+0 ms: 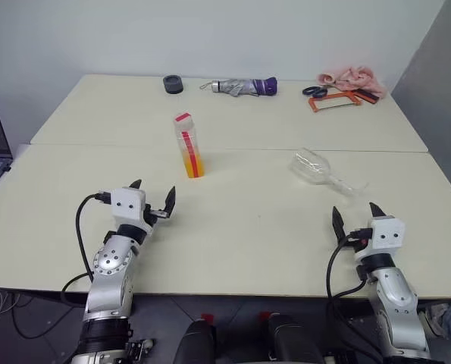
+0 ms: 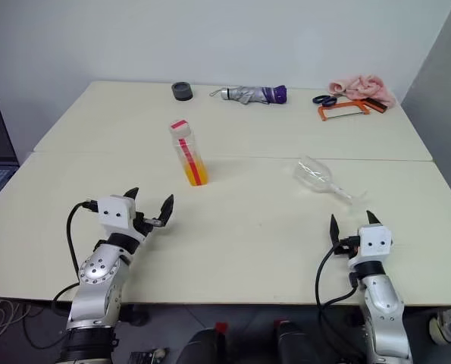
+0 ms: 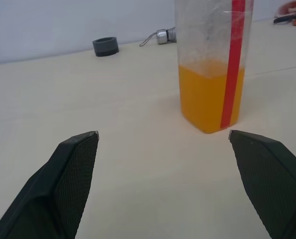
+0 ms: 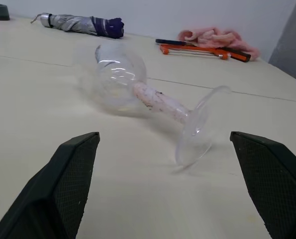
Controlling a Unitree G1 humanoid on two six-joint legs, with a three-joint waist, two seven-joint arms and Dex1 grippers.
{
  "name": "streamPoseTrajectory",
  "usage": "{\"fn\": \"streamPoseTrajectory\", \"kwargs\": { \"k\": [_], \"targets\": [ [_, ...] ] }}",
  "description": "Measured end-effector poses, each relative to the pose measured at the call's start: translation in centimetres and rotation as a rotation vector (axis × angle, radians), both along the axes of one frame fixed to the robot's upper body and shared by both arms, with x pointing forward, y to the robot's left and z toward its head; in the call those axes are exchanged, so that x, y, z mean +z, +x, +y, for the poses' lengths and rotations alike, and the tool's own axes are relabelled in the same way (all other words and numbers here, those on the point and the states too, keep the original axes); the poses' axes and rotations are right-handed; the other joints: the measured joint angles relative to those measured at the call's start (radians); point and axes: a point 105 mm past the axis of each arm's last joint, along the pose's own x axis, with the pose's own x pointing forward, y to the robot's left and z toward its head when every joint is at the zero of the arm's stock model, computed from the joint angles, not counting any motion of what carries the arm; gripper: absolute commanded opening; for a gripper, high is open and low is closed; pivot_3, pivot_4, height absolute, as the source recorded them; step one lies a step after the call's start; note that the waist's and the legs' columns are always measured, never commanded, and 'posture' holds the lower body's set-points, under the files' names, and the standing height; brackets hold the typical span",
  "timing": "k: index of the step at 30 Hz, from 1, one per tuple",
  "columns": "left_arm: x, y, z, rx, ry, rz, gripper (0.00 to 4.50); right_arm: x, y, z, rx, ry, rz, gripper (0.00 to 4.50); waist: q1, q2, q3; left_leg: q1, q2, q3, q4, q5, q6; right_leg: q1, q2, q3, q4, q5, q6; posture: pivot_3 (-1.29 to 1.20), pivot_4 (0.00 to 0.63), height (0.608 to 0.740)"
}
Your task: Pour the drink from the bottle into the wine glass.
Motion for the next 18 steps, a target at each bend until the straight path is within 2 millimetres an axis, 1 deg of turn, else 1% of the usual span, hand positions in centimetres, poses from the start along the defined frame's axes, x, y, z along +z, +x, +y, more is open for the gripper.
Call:
{"fn": "streamPoseTrajectory", "kwargs": {
  "k": [1, 4, 7, 8, 11, 13, 18],
  "targets": [
    [0.1, 0.2, 0.0, 0.016, 0.002, -0.005, 4.49, 0.1, -0.3, 0.6, 0.059, -0.008, 0.008, 4.50, 0.000, 0.000, 0.000, 0.000, 0.000, 0.000, 0.000, 0.000, 0.000, 0.000, 0.000, 0.000, 0.000, 0.000, 0.000, 0.00, 0.150, 0.740],
    [0.6, 0.7, -0.3, 0.043, 0.002, -0.018, 4.49, 1.5, -1.0, 2.6, 0.235, -0.013, 0.006, 4.50, 0.000, 0.000, 0.000, 0.000, 0.000, 0.000, 0.000, 0.000, 0.000, 0.000, 0.000, 0.000, 0.000, 0.000, 0.000, 0.00, 0.150, 0.740],
    [0.9, 1.3, -1.4, 0.038, -0.010, -0.025, 4.49, 3.3, -1.7, 4.9, 0.427, -0.025, 0.019, 4.50, 0.000, 0.000, 0.000, 0.000, 0.000, 0.000, 0.000, 0.000, 0.000, 0.001, 0.001, 0.000, 0.000, 0.000, 0.000, 0.00, 0.150, 0.740],
    [0.9, 1.4, -1.7, 0.036, -0.014, -0.020, 4.49, 3.8, -1.8, 5.4, 0.464, -0.024, 0.019, 4.50, 0.000, 0.000, 0.000, 0.000, -0.001, 0.000, 0.001, 0.000, 0.000, 0.001, 0.001, 0.000, 0.000, 0.000, 0.000, 0.00, 0.150, 0.740],
    [1.1, 2.0, -3.0, 0.011, -0.020, -0.011, 4.49, 5.4, -1.1, 6.3, 0.525, -0.026, -0.002, 4.50, 0.000, 0.000, 0.000, 0.000, -0.002, 0.000, 0.001, 0.000, 0.000, 0.001, 0.001, 0.000, 0.000, 0.000, 0.000, 0.00, 0.150, 0.740],
    [1.5, 2.4, -3.7, 0.006, -0.020, -0.018, 4.49, 6.0, -0.7, 6.7, 0.541, -0.032, -0.014, 4.50, 0.001, -0.001, 0.000, 0.000, -0.002, -0.001, 0.001, 0.000, 0.000, 0.001, 0.001, -0.001, 0.000, 0.000, 0.000, 0.00, 0.150, 0.740],
    [2.1, 3.7, -5.0, 0.016, -0.029, -0.028, 4.49, 5.8, -0.8, 7.5, 0.592, -0.037, 0.009, 4.50, 0.002, -0.001, 0.000, 0.000, -0.002, -0.001, 0.001, 0.000, 0.000, 0.001, 0.001, -0.001, 0.000, 0.000, 0.000, 0.00, 0.150, 0.740]
  ]
}}
